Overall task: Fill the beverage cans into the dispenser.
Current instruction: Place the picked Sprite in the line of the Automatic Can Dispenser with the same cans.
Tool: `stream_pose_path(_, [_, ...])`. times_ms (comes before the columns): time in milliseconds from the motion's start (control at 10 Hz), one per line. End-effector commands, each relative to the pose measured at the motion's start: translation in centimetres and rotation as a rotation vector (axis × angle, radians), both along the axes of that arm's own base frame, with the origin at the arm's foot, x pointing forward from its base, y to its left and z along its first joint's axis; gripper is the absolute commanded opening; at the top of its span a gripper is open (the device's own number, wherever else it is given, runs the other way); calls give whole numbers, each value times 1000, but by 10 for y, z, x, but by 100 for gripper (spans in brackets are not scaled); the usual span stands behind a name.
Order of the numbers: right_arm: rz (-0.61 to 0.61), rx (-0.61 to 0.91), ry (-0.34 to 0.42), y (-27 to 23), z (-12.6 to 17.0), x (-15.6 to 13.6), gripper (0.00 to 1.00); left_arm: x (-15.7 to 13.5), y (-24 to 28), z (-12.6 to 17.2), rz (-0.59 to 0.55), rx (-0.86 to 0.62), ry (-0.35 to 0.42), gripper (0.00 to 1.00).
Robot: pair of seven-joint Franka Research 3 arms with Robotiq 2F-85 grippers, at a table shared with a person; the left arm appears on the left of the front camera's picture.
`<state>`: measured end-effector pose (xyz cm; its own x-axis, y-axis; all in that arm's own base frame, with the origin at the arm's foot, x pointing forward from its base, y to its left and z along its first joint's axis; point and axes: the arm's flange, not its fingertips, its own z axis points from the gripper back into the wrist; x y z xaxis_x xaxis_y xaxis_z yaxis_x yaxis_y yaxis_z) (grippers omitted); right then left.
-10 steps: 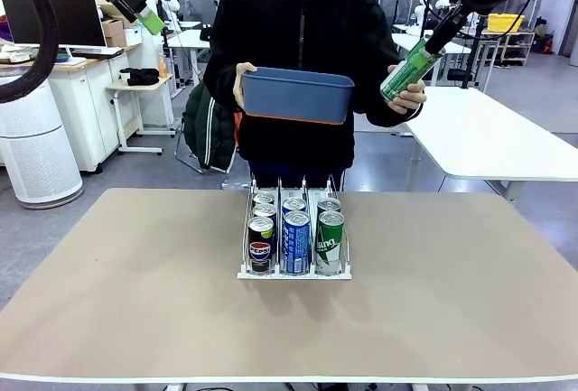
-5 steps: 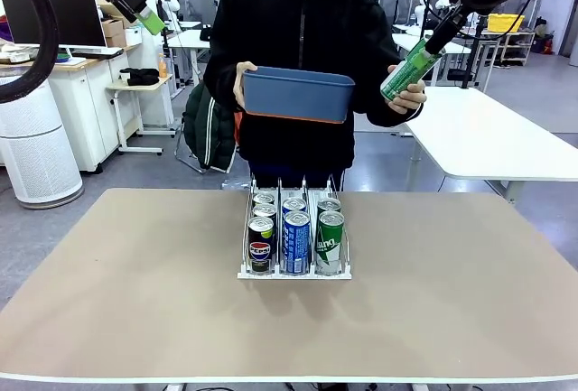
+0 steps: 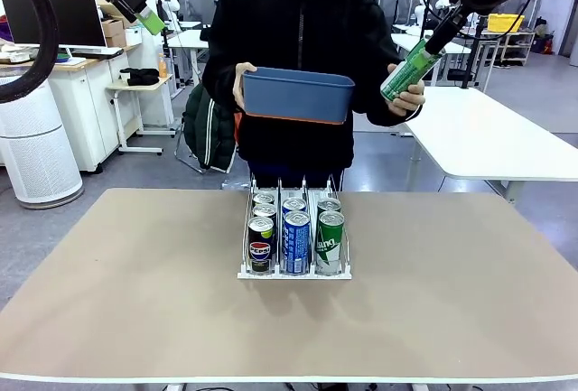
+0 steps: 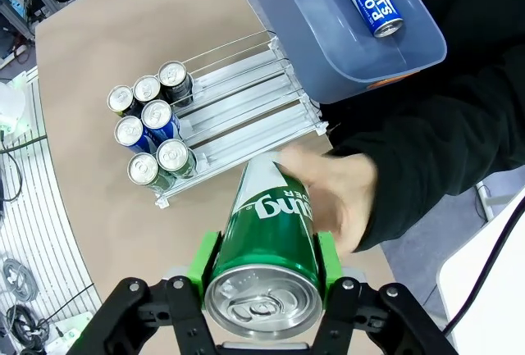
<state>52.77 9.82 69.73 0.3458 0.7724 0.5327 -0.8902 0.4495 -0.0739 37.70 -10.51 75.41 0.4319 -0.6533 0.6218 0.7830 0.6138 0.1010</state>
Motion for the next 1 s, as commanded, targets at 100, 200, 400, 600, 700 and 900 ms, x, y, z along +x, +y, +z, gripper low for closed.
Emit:
stream_pose_path(100, [1, 0, 0, 0, 0, 0, 0, 0, 1, 0, -1, 0, 1, 100])
stream_pose_path(200, [1, 0, 0, 0, 0, 0, 0, 0, 1, 0, -1, 0, 1, 100])
stream_pose_path(400, [1, 0, 0, 0, 0, 0, 0, 0, 1, 0, -1, 0, 1, 100])
stream_pose_path(600, [1, 0, 0, 0, 0, 0, 0, 0, 1, 0, -1, 0, 1, 100])
stream_pose_path(700, [1, 0, 0, 0, 0, 0, 0, 0, 1, 0, -1, 0, 1, 100])
stream_pose_path(900, [1, 0, 0, 0, 0, 0, 0, 0, 1, 0, -1, 0, 1, 100])
